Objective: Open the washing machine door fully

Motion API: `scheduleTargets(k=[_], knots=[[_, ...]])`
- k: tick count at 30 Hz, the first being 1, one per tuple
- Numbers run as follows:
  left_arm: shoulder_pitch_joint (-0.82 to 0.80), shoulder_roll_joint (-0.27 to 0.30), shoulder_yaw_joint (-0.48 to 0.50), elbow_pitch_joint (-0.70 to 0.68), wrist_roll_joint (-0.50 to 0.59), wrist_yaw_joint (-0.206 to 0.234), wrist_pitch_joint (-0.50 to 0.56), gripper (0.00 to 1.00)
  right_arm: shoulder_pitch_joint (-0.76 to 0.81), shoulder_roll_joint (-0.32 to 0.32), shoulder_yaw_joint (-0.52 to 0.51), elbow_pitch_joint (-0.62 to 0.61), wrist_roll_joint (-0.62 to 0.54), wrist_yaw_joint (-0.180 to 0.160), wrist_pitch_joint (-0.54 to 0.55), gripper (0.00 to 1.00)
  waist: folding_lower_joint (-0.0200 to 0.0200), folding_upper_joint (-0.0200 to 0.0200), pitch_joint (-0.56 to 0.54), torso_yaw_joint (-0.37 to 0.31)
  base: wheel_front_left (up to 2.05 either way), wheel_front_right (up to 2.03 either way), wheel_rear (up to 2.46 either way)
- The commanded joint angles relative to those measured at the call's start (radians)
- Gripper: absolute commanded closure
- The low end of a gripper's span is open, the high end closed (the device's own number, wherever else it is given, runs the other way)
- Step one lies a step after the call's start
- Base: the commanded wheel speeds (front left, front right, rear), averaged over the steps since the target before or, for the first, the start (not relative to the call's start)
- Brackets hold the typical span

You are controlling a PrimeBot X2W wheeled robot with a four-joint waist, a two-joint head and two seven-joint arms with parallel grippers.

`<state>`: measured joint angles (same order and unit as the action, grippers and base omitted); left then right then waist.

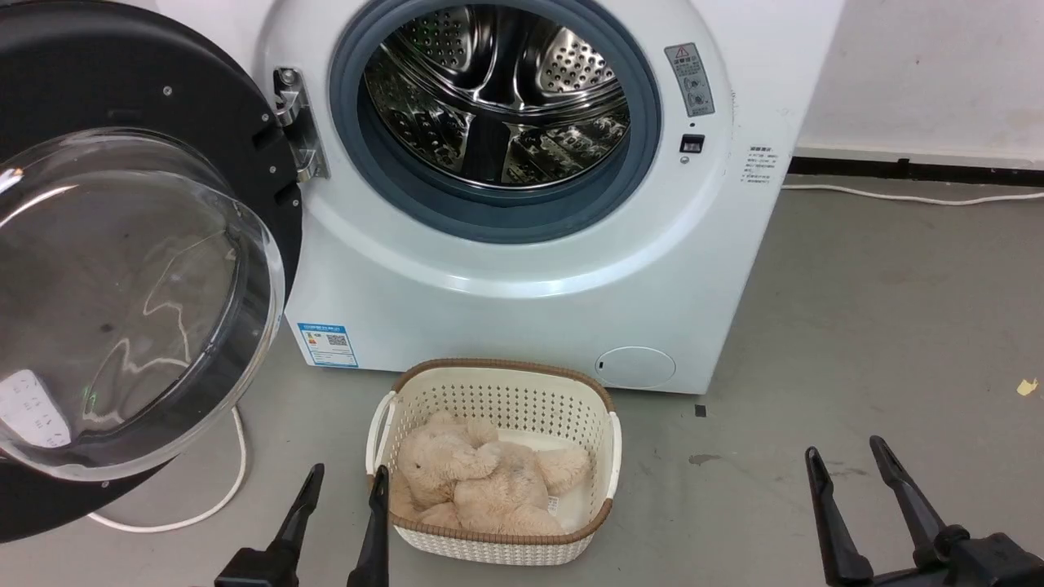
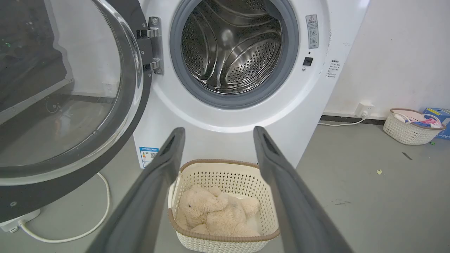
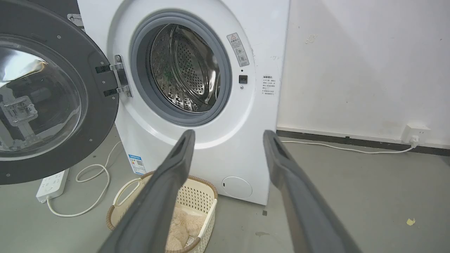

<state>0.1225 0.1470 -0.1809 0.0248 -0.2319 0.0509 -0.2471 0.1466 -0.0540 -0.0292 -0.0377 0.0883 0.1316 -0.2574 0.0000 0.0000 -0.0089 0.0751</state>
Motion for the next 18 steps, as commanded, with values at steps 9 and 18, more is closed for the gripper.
scheduleTargets(k=[9, 18], knots=[[0.000, -0.005, 0.002, 0.000, -0.014, -0.001, 0.002, 1.00, -0.001, 0.000, 0.000, 0.003, 0.000, 0.000, 0.001, 1.00, 0.0000, 0.0000, 0.001, -0.003, 0.00, 0.00, 0.00], [-0.009, -0.011, 0.015, -0.002, 0.003, -0.005, 0.019, 1.00, -0.011, 0.000, 0.002, 0.005, -0.006, 0.000, 0.019, 1.00, 0.0000, -0.0001, 0.001, -0.008, 0.00, 0.00, 0.00]])
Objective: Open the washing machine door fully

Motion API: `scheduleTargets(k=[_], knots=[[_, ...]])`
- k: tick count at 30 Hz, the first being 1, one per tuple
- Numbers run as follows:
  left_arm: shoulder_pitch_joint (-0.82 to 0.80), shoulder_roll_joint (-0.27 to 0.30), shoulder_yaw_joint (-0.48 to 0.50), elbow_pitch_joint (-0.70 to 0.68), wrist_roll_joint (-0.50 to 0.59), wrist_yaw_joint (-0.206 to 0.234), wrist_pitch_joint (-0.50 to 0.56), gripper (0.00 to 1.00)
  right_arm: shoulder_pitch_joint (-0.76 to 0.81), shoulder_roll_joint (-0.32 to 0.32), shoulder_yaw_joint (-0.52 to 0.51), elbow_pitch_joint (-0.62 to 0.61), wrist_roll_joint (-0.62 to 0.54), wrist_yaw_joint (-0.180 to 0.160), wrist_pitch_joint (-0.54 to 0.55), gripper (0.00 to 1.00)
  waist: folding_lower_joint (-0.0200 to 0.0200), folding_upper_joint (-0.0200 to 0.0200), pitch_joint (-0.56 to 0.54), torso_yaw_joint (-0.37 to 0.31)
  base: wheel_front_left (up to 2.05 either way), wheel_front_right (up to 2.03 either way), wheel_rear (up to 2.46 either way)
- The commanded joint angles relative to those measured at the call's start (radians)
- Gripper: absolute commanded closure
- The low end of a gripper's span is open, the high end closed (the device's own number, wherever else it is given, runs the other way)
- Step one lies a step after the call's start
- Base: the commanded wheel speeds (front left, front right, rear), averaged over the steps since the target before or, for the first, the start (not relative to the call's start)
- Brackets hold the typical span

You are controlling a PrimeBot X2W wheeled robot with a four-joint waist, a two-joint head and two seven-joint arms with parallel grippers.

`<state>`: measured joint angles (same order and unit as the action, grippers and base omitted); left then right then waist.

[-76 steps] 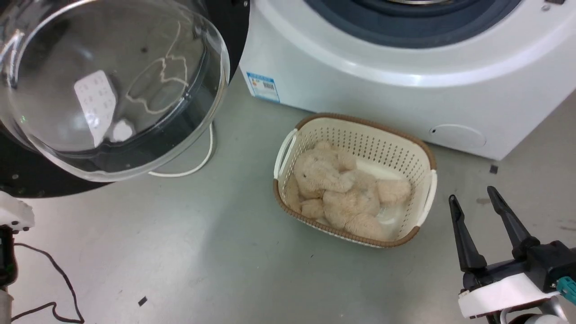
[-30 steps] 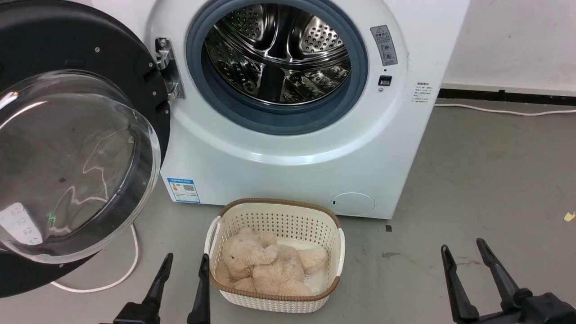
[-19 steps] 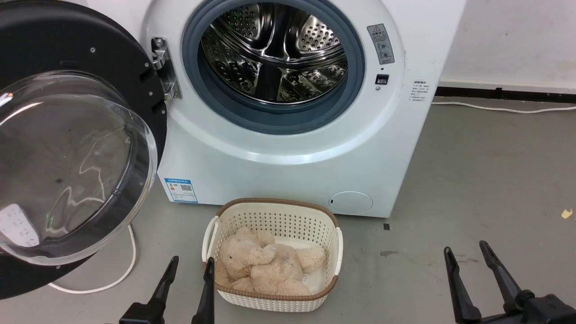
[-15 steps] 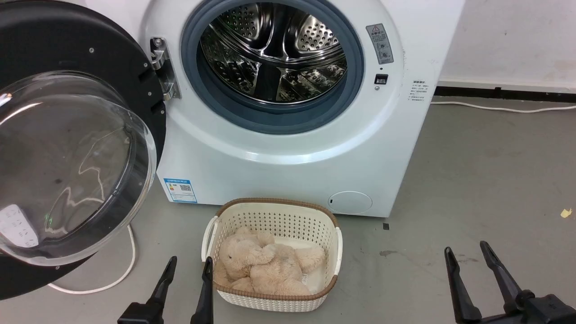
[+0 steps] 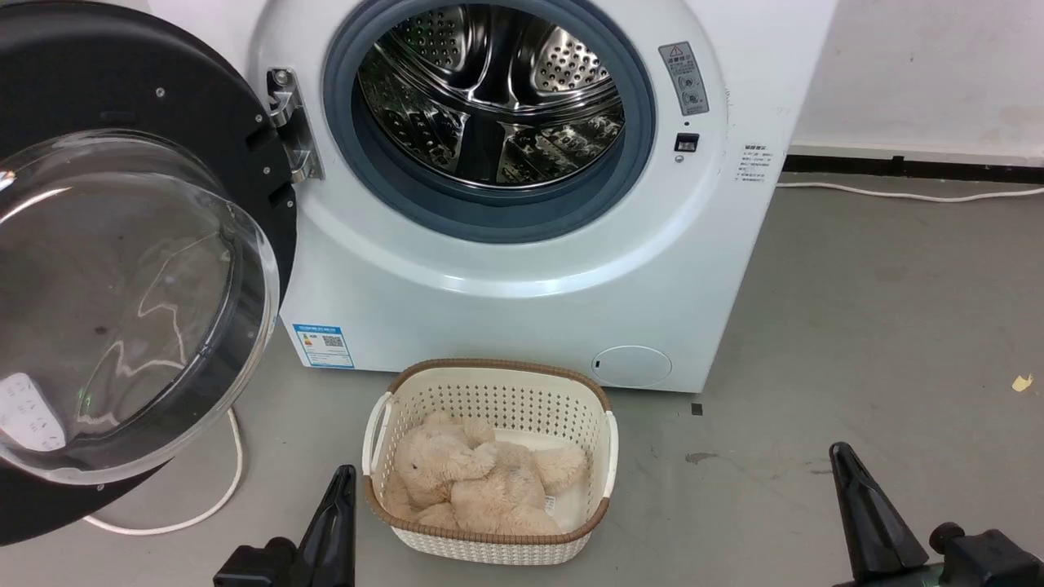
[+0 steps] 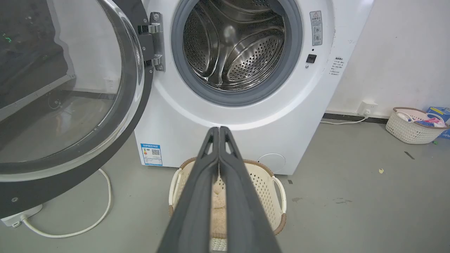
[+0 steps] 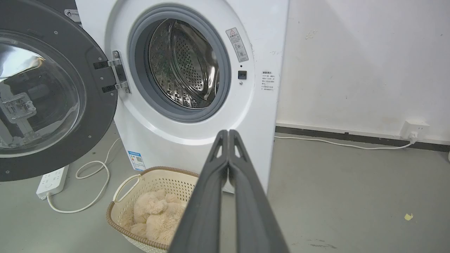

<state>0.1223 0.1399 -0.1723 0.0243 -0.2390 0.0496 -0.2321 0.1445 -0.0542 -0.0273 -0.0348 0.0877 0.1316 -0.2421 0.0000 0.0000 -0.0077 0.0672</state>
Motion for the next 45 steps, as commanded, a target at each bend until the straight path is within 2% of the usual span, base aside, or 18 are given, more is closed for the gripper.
scheduleTargets(k=[1, 45], knots=[[-0.010, -0.005, 0.008, -0.002, 0.012, -0.004, 0.006, 1.00, -0.010, 0.000, 0.001, 0.003, -0.006, 0.000, 0.006, 1.00, 0.0001, 0.0000, 0.000, -0.001, 0.00, 0.00, 0.00], [-0.053, -0.037, 0.070, -0.010, 0.099, -0.021, 0.092, 1.00, -0.062, 0.002, 0.011, 0.015, -0.037, 0.000, 0.096, 1.00, 0.0000, 0.0000, 0.003, -0.026, 0.00, 0.00, 0.00]])
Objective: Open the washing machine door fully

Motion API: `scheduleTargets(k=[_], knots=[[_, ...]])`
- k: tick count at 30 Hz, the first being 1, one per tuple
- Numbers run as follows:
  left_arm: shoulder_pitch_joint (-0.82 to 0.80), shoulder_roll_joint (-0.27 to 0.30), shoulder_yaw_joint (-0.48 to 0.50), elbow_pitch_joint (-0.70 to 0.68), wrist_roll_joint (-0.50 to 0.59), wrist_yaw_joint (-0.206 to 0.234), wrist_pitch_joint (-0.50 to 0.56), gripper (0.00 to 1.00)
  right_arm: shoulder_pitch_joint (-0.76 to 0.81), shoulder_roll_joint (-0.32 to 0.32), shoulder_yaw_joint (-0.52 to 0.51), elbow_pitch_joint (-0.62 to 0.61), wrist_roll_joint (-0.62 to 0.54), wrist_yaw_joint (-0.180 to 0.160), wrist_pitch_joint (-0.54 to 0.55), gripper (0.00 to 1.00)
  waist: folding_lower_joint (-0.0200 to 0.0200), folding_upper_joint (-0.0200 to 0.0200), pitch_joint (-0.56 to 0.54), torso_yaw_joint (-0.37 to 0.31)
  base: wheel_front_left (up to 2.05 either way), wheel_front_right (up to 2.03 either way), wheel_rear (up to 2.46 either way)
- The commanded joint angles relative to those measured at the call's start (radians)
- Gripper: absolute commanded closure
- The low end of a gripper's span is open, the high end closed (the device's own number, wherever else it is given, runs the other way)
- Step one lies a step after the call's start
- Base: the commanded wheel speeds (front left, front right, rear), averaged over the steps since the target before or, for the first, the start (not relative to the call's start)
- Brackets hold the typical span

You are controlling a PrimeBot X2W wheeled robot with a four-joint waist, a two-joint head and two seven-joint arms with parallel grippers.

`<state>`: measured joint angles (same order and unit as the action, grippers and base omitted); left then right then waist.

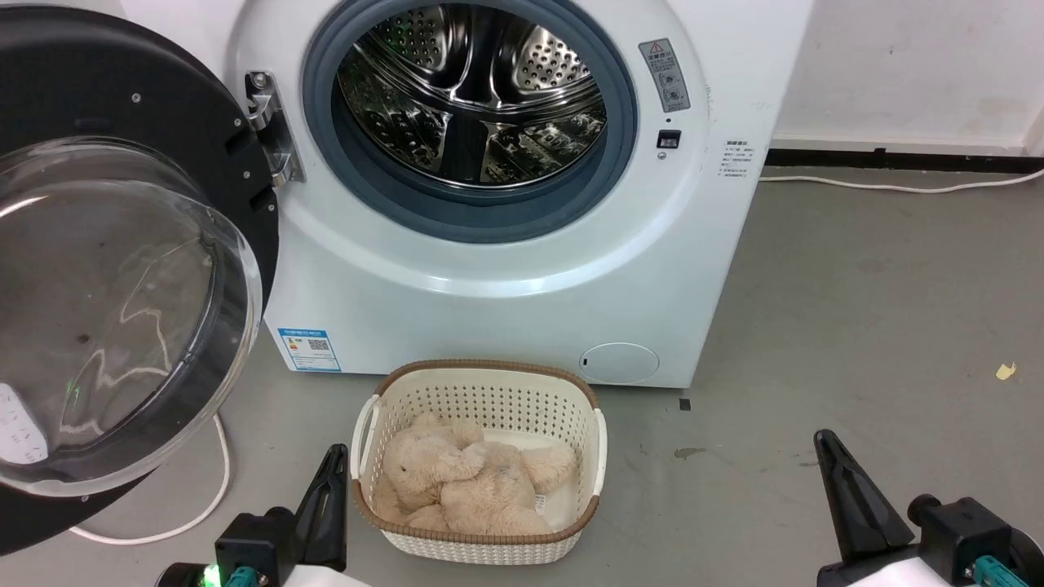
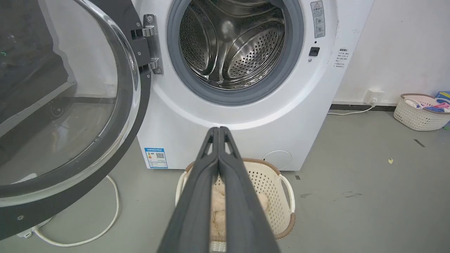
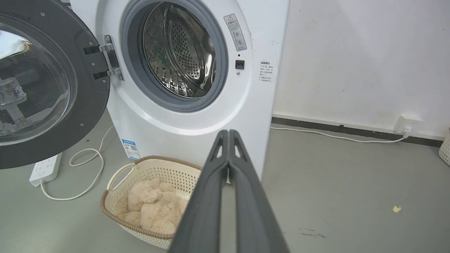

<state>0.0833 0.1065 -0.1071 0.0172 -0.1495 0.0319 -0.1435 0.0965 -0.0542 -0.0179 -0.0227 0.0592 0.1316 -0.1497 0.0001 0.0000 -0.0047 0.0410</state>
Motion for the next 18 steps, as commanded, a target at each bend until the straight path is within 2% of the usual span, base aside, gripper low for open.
scheduleTargets(k=[1, 18], knots=[[-0.015, -0.005, 0.007, -0.003, 0.011, -0.004, 0.006, 1.00, -0.015, 0.002, 0.002, 0.003, -0.010, 0.000, 0.006, 1.00, -0.0001, 0.0000, 0.000, -0.001, 0.00, 0.00, 0.00], [-0.031, -0.017, 0.031, -0.007, 0.045, -0.011, 0.039, 1.00, -0.035, 0.002, 0.006, 0.008, -0.022, -0.001, 0.041, 1.00, -0.0001, 0.0000, 0.001, -0.010, 0.00, 0.00, 0.00]])
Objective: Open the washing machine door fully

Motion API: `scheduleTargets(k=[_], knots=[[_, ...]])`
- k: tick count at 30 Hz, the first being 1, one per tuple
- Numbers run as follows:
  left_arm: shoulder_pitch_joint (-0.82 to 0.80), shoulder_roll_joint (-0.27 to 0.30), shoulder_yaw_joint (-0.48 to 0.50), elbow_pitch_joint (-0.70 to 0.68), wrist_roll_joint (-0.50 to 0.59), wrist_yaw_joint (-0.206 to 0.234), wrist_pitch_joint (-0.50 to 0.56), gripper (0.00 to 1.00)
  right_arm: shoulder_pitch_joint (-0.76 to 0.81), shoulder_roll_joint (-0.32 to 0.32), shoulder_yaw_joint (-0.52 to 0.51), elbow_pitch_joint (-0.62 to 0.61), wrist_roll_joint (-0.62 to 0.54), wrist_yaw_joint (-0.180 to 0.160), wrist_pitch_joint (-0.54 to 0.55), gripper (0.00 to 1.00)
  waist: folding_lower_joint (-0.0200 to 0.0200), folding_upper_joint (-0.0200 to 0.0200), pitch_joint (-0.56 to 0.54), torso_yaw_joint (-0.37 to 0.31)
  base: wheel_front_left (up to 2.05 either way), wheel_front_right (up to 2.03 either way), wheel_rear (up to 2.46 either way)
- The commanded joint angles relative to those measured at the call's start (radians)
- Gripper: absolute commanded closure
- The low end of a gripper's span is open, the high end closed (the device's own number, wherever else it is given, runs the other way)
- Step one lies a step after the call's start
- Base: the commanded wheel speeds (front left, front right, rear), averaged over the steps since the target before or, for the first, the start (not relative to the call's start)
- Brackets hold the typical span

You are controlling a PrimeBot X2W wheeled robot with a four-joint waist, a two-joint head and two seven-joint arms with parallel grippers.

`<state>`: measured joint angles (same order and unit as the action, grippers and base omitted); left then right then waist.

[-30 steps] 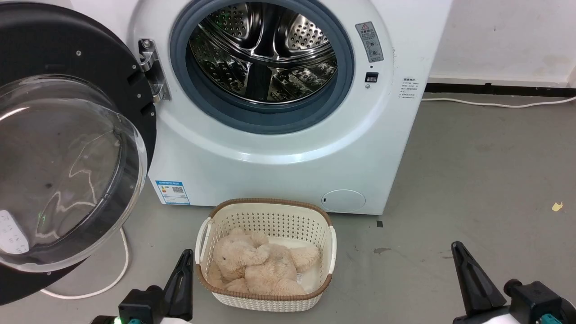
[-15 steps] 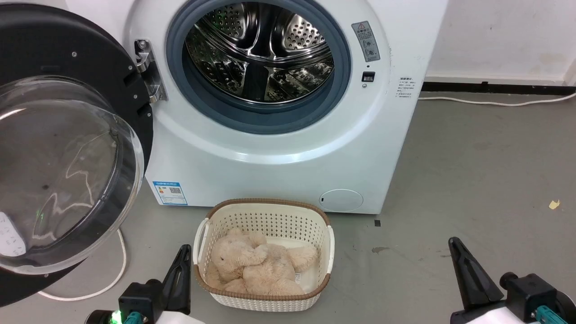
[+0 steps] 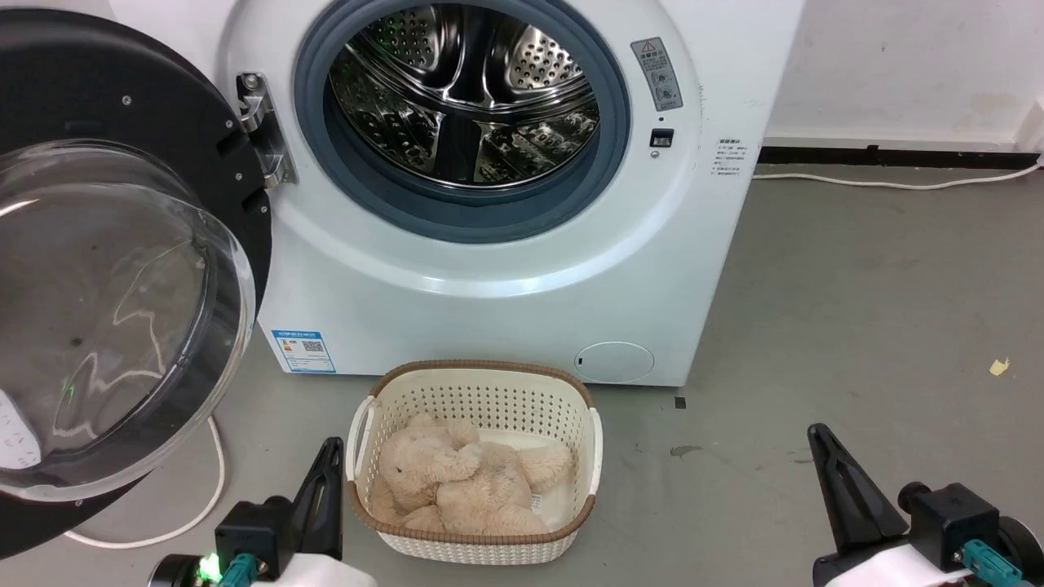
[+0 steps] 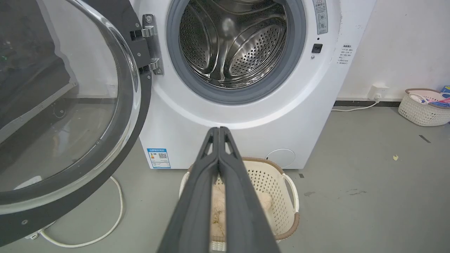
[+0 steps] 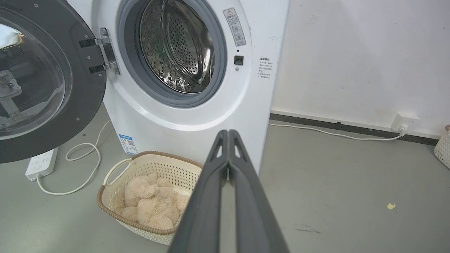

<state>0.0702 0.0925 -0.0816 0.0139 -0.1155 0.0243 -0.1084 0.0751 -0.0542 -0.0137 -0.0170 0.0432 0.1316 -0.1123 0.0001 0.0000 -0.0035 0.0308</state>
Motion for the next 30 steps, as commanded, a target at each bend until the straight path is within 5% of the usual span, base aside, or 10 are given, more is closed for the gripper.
scheduleTargets(k=[1, 30], knots=[[-0.019, -0.004, 0.007, -0.004, 0.013, -0.003, 0.006, 1.00, -0.014, 0.002, 0.002, 0.002, -0.006, -0.001, 0.005, 1.00, -0.0001, 0.0000, 0.000, -0.001, 0.00, 0.00, 0.00], [-0.048, -0.025, 0.048, -0.009, 0.070, -0.015, 0.063, 1.00, -0.048, 0.003, 0.008, 0.010, -0.027, -0.001, 0.065, 1.00, -0.0001, 0.0000, 0.002, -0.017, 0.00, 0.00, 0.00]])
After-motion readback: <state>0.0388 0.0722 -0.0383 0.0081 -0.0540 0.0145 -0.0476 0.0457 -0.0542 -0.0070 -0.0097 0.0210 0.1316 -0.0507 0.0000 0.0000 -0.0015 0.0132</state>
